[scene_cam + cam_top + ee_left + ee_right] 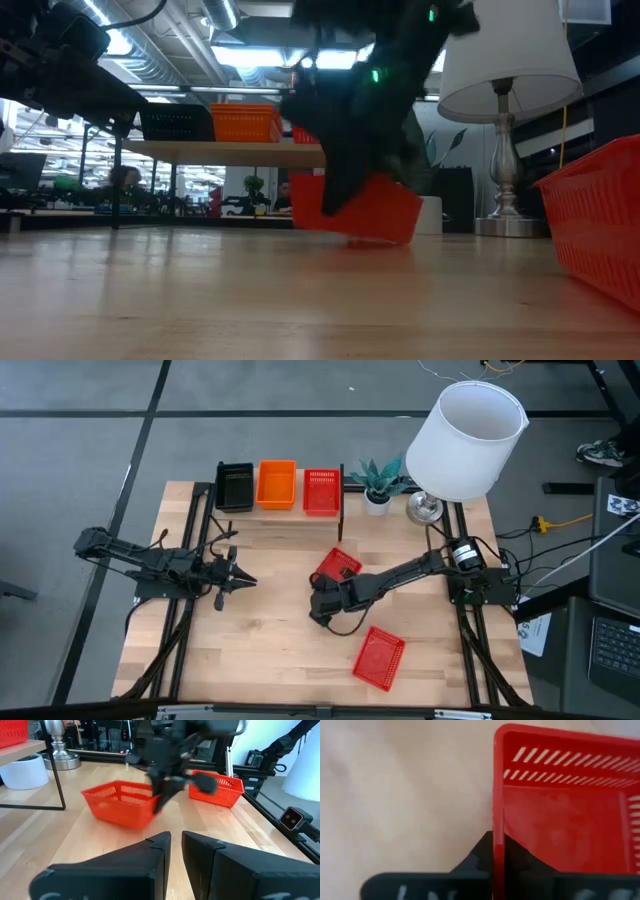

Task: Stack baskets on shelf by color
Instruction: Stack the top red bin on top of the other red bin on the shelf

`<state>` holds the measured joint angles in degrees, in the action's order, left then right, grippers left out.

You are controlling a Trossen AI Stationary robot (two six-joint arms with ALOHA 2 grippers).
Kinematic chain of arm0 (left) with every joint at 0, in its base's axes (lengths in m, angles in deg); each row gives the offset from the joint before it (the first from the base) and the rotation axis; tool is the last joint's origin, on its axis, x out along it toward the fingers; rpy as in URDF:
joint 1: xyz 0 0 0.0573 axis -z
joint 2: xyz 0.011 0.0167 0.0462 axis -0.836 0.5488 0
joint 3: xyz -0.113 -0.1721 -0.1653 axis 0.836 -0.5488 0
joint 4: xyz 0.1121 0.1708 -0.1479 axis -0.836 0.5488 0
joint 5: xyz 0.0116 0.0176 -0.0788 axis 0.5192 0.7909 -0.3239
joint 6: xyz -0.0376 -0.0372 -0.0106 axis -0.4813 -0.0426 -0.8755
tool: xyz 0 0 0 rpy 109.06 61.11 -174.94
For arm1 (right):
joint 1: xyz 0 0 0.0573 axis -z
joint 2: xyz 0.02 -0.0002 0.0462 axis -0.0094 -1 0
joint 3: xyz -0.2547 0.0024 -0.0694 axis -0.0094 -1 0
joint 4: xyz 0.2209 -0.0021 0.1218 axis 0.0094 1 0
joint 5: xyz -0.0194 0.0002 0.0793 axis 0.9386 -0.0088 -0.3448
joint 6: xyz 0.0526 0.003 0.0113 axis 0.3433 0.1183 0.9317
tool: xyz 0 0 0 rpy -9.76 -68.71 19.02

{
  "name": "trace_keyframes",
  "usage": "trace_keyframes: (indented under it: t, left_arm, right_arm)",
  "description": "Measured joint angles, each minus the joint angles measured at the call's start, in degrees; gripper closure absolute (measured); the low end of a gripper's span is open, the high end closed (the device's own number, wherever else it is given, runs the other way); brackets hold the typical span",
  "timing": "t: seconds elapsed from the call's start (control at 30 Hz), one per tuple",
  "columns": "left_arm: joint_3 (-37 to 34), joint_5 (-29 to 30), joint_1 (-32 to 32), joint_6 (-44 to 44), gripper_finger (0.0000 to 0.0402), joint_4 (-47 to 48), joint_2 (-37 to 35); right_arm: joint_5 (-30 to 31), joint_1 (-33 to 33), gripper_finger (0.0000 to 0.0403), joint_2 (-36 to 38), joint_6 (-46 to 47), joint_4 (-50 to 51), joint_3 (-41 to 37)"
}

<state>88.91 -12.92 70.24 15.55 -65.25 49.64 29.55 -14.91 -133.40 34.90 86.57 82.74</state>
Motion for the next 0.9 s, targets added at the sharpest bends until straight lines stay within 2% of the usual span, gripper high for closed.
trace_keyframes:
  t: [0.13,0.27,0.33,0.47,0.57,0.63,0.73,0.83,0.9]
  left_arm:
    - [0.0,0.0,-0.01,0.0,0.0363,0.03,0.0]
    - [0.0,0.0,-0.01,-0.01,0.0363,0.06,0.0]
    - [0.0,0.0,0.01,0.0,0.0363,0.02,-0.02]
    - [0.0,0.0,0.0,0.01,0.0363,0.11,-0.02]
    - [0.0,0.0,0.01,0.0,0.0363,0.13,-0.02]
    - [0.0,0.0,0.01,0.02,0.0363,0.15,-0.02]
    - [0.0,0.0,-0.01,0.03,0.0363,0.14,-0.02]
    - [0.0,0.0,0.0,0.05,0.0363,0.21,-0.02]
    - [0.0,0.0,0.01,0.07,0.0363,0.37,-0.02]
  right_arm:
    - [0.08,-3.86,0.04,0.22,-1.92,1.86,5.61]
    - [3.51,-7.69,0.0401,0.66,-8.32,10.1,16.63]
    - [8.44,-9.07,0.0401,0.67,-14.12,15.51,22.71]
    - [22.19,-9.26,0.0402,0.67,-30.06,23.97,33.89]
    - [26.57,-6.38,0.0402,0.73,-41.79,26.7,41.54]
    - [25.14,-2.96,0.0402,0.73,-48.36,27.21,46.14]
    - [16.94,3.81,0.0402,0.76,-54.87,27.19,51.52]
    - [8.94,11.72,0.0403,1.27,-57.28,27.19,52.16]
    - [4.67,16.83,0.0403,1.32,-56.07,32.39,52.05]
